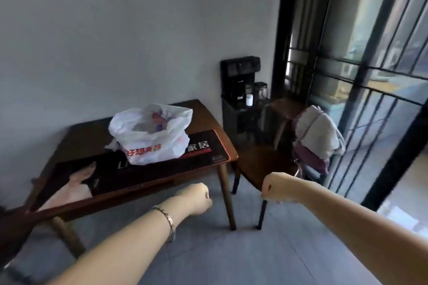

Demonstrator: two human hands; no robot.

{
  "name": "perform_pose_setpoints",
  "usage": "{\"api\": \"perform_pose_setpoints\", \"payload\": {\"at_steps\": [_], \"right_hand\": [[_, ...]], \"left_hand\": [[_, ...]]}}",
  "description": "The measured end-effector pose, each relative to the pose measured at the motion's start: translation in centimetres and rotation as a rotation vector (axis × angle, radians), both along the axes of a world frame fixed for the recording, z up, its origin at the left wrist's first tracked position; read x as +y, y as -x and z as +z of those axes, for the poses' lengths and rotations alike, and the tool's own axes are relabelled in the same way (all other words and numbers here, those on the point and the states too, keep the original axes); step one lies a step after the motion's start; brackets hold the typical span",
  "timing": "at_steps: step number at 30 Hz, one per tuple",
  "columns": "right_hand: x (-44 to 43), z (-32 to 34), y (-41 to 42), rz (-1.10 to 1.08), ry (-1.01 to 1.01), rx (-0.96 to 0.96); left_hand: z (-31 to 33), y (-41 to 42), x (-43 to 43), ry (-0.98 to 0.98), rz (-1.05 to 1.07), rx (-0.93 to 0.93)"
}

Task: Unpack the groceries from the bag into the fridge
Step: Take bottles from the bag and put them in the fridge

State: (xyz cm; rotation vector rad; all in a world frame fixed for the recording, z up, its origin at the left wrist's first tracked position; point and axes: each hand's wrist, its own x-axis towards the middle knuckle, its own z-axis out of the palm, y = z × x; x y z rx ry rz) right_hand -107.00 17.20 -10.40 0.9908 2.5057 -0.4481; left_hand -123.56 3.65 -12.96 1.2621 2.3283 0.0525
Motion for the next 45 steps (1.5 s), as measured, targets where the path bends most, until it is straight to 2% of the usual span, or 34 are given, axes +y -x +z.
{"api": "perform_pose_setpoints", "payload": {"at_steps": [6, 12, 17, 19, 24, 29, 31, 34, 39, 45], "right_hand": [[3.3, -1.3, 13.7, 0.141, -0.017, 0.065], [10.1, -3.8, 25.0, 0.269, -0.012, 0.07], [16.0, -3.5, 35.5, 0.343, 0.002, 0.124], [17.3, -3.0, 39.8, 0.366, 0.013, 0.143], [18.0, -4.0, 49.9, 0.394, 0.064, 0.209], [16.2, -7.3, 59.3, 0.255, 0.133, 0.327], [15.3, -9.8, 62.7, 0.148, 0.205, 0.323], [13.7, -14.0, 67.2, -0.028, 0.363, 0.273], [12.3, -19.0, 73.8, -0.388, 0.547, 0.173], [13.8, -23.1, 76.4, -0.55, 0.654, 0.151]], "left_hand": [[-0.5, 12.2, 0.5, -0.088, 0.185, 0.069], [-2.2, 21.3, 5.4, -0.181, 0.304, 0.071], [-2.2, 28.3, 9.3, -0.276, 0.374, 0.125], [-1.8, 31.3, 10.3, -0.292, 0.388, 0.184], [-3.0, 39.2, 11.3, -0.348, 0.494, 0.184], [-6.3, 49.6, 11.1, -0.337, 0.452, 0.421], [-7.1, 53.5, 10.9, -0.315, 0.475, 0.449], [-8.5, 57.8, 10.7, -0.247, 0.513, 0.361], [-10.7, 61.3, 10.6, -0.256, 0.468, 0.023], [-11.5, 63.5, 10.1, -0.286, 0.427, -0.049]]}}
